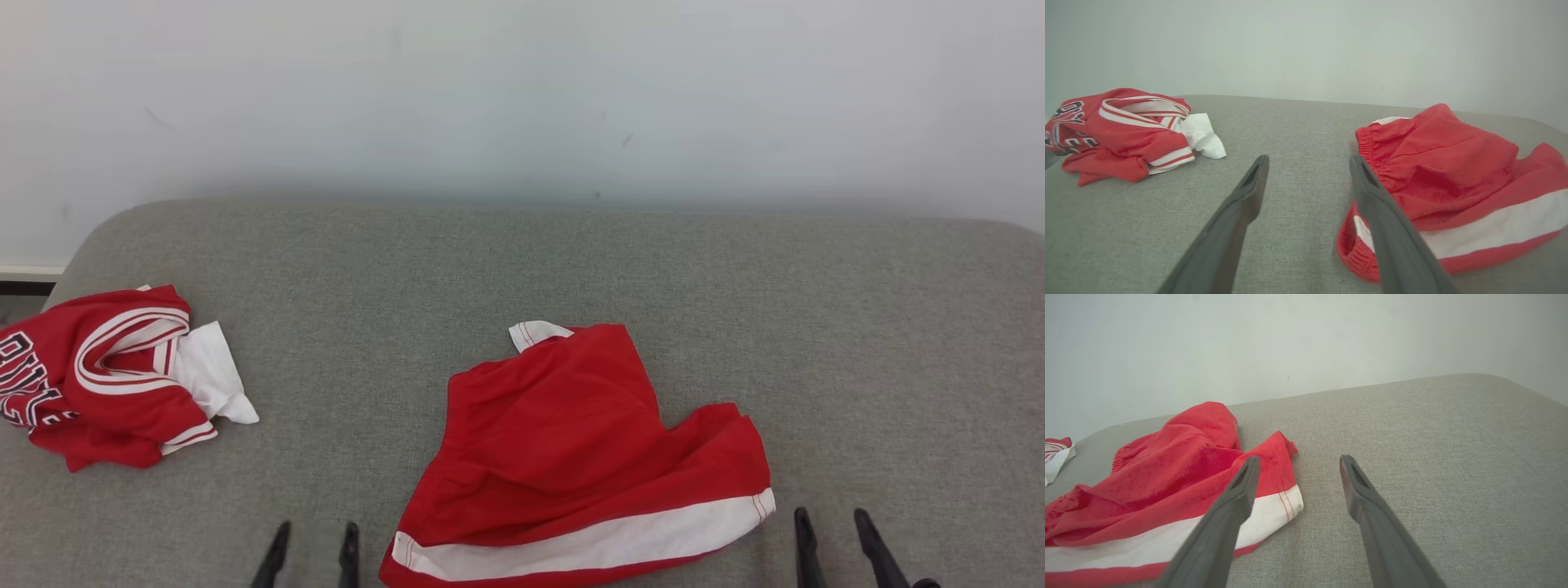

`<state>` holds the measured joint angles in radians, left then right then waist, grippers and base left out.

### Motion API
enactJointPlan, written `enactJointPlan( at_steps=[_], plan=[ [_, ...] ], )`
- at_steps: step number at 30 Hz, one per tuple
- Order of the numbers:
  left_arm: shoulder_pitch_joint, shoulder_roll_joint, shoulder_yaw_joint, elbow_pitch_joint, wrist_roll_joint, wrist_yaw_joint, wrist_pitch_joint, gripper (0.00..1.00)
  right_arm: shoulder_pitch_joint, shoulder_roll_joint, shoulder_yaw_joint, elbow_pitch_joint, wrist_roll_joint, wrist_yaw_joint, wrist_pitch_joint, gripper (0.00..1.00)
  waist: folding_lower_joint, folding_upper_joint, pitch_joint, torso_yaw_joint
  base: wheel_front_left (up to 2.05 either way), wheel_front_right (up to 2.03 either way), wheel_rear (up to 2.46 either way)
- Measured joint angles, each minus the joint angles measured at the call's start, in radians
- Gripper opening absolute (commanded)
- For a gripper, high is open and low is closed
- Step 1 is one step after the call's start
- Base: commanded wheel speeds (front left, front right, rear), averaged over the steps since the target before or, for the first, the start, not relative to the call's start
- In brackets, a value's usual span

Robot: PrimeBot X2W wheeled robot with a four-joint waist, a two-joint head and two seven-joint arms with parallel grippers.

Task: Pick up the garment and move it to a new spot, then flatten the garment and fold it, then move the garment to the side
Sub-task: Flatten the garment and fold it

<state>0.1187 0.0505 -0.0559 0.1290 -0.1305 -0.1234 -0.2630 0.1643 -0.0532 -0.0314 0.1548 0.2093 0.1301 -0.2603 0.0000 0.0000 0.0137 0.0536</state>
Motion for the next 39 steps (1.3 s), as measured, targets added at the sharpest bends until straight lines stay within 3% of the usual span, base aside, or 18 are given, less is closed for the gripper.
enactJointPlan(
  at_steps=[8,14,27,28,29,30,31,32,39],
  plan=[
    [-0.066,0.027,-0.170,0.140,-0.032,-0.008,0.000,1.00,-0.090,-0.043,0.054,0.155,-0.018,0.000,0.000,1.00,0.0002,0.0000,0.023,-0.007,0.00,0.00,0.00],
    [-0.128,0.044,-0.197,0.246,-0.054,-0.008,0.000,1.00,-0.186,-0.068,0.113,0.294,-0.007,0.000,-0.001,1.00,0.0001,0.0000,0.041,-0.012,0.00,0.00,0.00],
    [-0.215,0.044,-0.242,0.406,-0.119,-0.008,0.000,1.00,-0.287,-0.089,0.179,0.457,0.016,0.000,-0.001,1.00,0.0002,0.0000,0.059,-0.002,0.00,0.00,0.00],
    [-0.232,0.043,-0.258,0.432,-0.145,-0.008,0.000,0.82,-0.300,-0.090,0.190,0.484,0.023,0.000,-0.001,0.87,0.0001,0.0000,0.059,-0.002,0.00,0.00,0.00],
    [-0.240,0.042,-0.266,0.452,-0.158,-0.008,0.000,0.67,-0.309,-0.091,0.199,0.504,0.028,0.000,-0.001,0.47,0.0002,0.0000,0.059,-0.001,0.00,0.00,0.00],
    [-0.247,0.043,-0.277,0.468,-0.164,-0.008,0.000,0.38,-0.315,-0.092,0.205,0.513,0.028,0.000,-0.001,0.19,0.0002,0.0000,0.058,-0.001,0.00,0.00,0.00],
    [-0.254,0.043,-0.289,0.482,-0.171,-0.008,0.000,0.18,-0.324,-0.092,0.211,0.520,0.029,0.000,-0.001,0.03,0.0002,0.0000,0.058,0.000,0.00,0.00,0.00],
    [-0.262,0.043,-0.297,0.493,-0.178,-0.008,0.000,0.00,-0.331,-0.093,0.214,0.525,0.033,0.000,-0.001,0.00,0.0001,0.0000,0.058,0.000,0.00,0.00,0.00],
    [-0.284,0.049,-0.296,0.496,-0.229,-0.008,0.000,0.00,-0.345,-0.098,0.217,0.508,0.055,0.000,-0.001,0.00,0.0001,0.0000,0.053,-0.002,0.00,0.00,0.00]
  ],
)
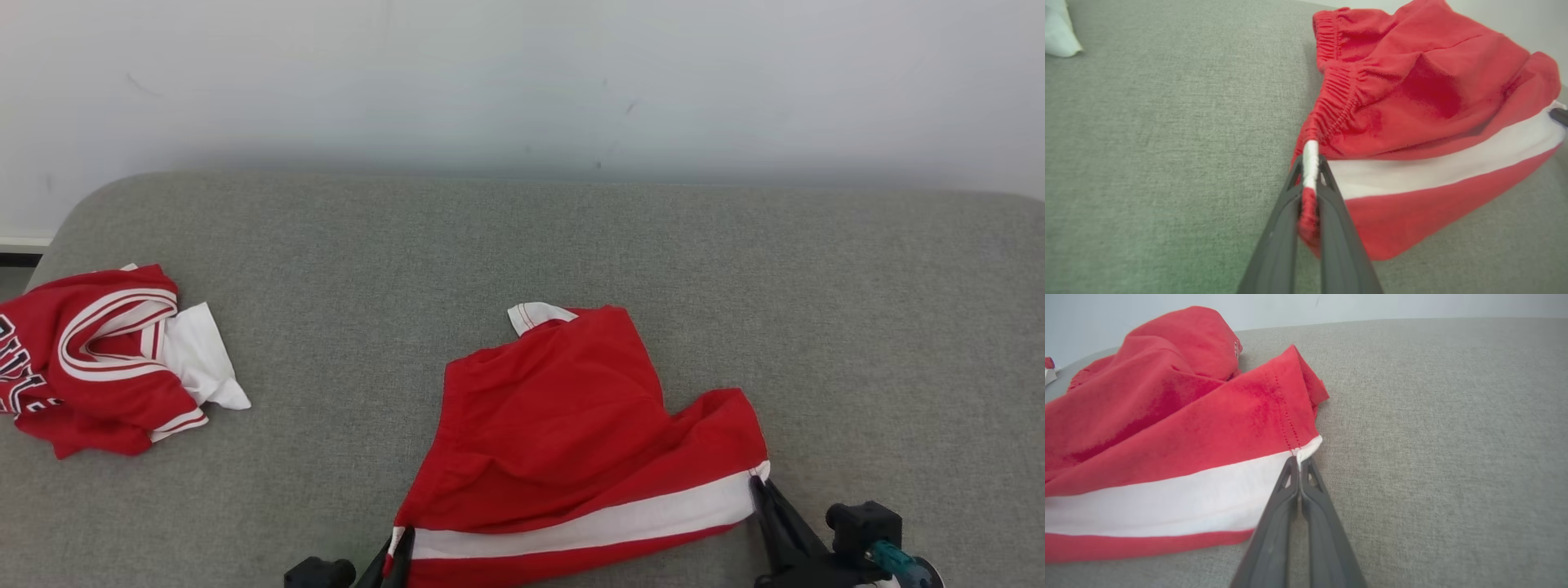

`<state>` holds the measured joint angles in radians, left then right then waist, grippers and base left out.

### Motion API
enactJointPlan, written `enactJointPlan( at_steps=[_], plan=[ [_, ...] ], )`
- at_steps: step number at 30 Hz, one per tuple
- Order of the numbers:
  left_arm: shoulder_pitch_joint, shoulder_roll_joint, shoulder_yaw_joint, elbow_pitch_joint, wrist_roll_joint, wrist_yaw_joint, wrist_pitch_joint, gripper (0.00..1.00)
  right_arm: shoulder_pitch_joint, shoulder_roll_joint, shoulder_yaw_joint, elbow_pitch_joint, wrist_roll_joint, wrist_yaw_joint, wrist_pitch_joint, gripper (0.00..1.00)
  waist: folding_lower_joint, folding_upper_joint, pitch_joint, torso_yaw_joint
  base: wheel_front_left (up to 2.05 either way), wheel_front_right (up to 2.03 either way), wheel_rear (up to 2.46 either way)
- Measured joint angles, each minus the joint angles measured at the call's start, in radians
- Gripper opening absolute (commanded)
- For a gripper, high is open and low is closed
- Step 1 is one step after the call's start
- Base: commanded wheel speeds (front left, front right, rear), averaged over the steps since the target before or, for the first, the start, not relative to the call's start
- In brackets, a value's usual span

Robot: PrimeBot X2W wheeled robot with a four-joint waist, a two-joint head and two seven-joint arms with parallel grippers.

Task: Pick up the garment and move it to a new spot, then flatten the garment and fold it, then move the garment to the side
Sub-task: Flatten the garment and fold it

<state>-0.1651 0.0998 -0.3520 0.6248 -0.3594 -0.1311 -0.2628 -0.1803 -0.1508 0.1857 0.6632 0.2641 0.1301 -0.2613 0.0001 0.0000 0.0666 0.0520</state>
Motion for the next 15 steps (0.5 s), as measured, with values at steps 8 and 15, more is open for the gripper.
enactJointPlan(
  at_steps=[8,15],
  plan=[
    [0.103,-0.006,0.071,-0.184,-0.010,0.000,0.000,0.00,0.164,0.013,-0.071,-0.249,0.059,0.000,0.000,0.00,-0.0002,0.0000,0.001,0.009,0.00,0.00,0.00],
    [0.051,0.027,0.058,-0.295,-0.004,0.000,0.000,0.00,0.156,-0.019,-0.048,-0.380,0.122,0.000,0.000,0.00,-0.0002,0.0000,0.027,-0.003,0.00,0.00,0.00]
  ],
)
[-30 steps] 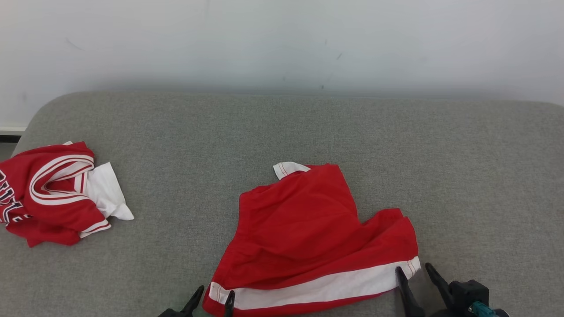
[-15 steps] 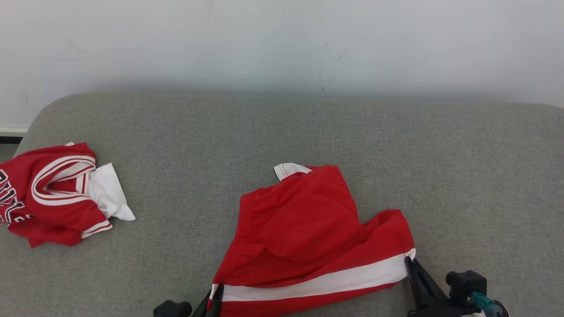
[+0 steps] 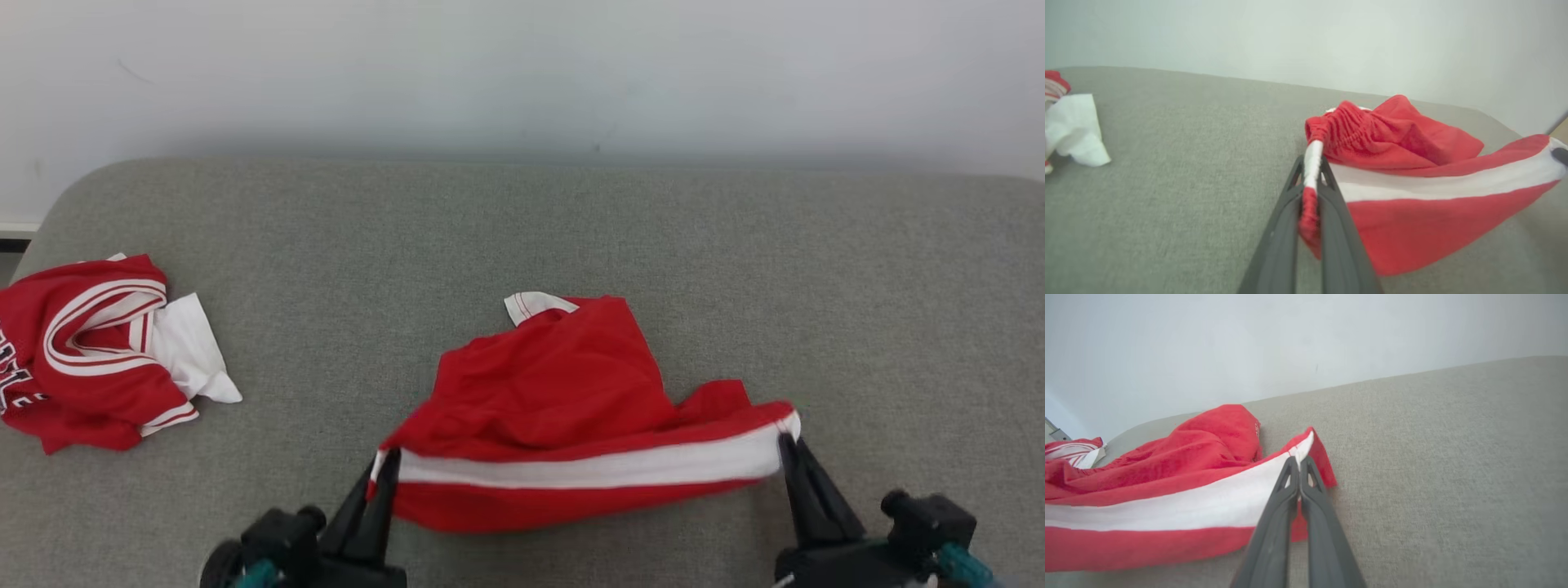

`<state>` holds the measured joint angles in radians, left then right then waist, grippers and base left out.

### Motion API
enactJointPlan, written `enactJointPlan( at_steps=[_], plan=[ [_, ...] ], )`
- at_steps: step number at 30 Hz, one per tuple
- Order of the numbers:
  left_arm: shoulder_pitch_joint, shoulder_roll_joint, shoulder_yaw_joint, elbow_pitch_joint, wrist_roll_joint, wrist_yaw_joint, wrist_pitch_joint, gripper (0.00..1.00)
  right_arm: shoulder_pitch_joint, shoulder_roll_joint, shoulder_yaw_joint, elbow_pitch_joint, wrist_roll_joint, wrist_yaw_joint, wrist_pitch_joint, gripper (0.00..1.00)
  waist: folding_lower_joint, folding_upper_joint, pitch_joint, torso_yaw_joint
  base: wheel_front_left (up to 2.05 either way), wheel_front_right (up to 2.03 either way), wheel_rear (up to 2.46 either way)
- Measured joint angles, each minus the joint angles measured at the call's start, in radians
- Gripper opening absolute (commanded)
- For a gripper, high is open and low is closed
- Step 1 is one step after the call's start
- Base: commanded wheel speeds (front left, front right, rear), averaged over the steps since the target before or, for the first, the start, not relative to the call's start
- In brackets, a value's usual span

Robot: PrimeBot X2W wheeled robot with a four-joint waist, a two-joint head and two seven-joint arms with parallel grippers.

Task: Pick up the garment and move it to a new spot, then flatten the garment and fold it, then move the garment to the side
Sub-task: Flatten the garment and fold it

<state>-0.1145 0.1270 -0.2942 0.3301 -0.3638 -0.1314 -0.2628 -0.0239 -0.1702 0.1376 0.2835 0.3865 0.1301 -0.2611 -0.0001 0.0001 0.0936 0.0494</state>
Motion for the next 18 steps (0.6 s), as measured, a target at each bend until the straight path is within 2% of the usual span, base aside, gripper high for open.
enactJointPlan(
  at_steps=[6,11,16,18],
  plan=[
    [-0.301,0.125,-0.110,-0.013,-0.029,0.000,0.015,0.00,-0.241,-0.079,0.059,-0.036,0.090,0.000,0.027,0.00,0.0001,0.0000,0.051,-0.017,0.00,0.00,0.00],
    [-0.640,0.201,-0.168,-0.009,-0.169,0.000,0.140,0.00,-0.542,-0.119,0.063,-0.006,0.184,0.000,0.105,0.00,0.0001,0.0001,0.123,-0.033,0.00,0.00,0.00],
    [-0.983,0.227,-0.212,0.044,-0.317,0.000,0.265,0.00,-0.880,-0.134,0.050,0.072,0.255,0.000,0.178,0.00,0.0004,0.0001,0.216,-0.049,0.00,0.00,0.00],
    [-1.109,0.235,-0.237,0.081,-0.330,0.000,0.292,0.00,-1.007,-0.135,0.052,0.115,0.278,0.000,0.201,0.00,0.0004,0.0001,0.256,-0.055,0.00,0.00,0.00]
  ],
)
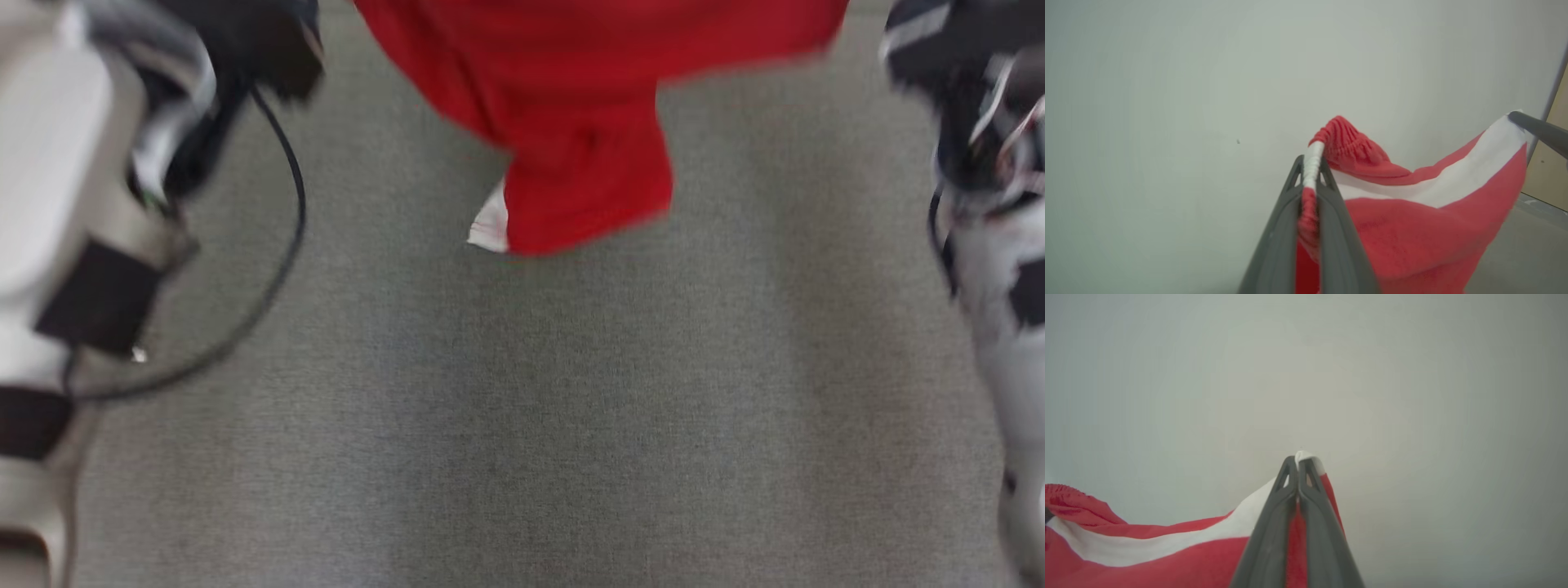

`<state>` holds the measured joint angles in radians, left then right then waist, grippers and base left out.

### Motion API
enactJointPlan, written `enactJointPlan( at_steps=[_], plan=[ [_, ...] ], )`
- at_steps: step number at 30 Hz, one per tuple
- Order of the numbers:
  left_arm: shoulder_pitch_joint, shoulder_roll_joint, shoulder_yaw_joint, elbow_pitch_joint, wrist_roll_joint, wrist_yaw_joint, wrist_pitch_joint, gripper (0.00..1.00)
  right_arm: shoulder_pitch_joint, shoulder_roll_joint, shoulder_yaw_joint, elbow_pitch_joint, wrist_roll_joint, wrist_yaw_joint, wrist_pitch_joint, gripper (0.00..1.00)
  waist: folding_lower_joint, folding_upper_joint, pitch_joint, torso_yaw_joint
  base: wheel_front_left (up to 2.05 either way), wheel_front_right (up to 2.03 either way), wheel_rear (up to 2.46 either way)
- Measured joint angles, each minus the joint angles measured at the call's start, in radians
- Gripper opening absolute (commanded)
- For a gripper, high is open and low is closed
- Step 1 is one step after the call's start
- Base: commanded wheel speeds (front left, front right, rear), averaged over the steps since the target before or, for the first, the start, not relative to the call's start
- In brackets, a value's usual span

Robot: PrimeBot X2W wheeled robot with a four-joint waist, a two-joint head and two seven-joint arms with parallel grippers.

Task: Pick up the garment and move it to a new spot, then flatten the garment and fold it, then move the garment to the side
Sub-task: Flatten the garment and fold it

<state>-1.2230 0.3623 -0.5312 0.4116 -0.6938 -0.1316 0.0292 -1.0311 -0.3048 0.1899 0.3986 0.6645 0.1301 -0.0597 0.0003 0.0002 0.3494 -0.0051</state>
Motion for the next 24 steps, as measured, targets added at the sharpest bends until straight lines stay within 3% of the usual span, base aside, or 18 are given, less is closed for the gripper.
enactJointPlan(
  at_steps=[11,18,24],
  plan=[
    [-0.516,-0.052,-0.039,0.241,-0.101,0.000,0.023,0.00,-0.571,0.016,0.052,0.251,-0.001,0.000,-0.025,0.00,0.0001,0.0001,0.198,-0.043,0.00,0.00,0.00],
    [-0.697,-0.102,-0.045,0.391,-0.153,0.000,-0.006,0.00,-0.724,0.020,0.096,0.394,-0.007,0.000,-0.087,0.00,-0.0001,0.0001,0.273,-0.089,0.00,0.00,0.00],
    [-0.711,-0.113,-0.099,0.457,-0.173,0.000,-0.046,0.00,-0.749,0.011,0.147,0.447,0.026,0.000,-0.138,0.00,-0.0001,0.0002,0.312,-0.121,0.00,0.00,0.00]
  ],
)
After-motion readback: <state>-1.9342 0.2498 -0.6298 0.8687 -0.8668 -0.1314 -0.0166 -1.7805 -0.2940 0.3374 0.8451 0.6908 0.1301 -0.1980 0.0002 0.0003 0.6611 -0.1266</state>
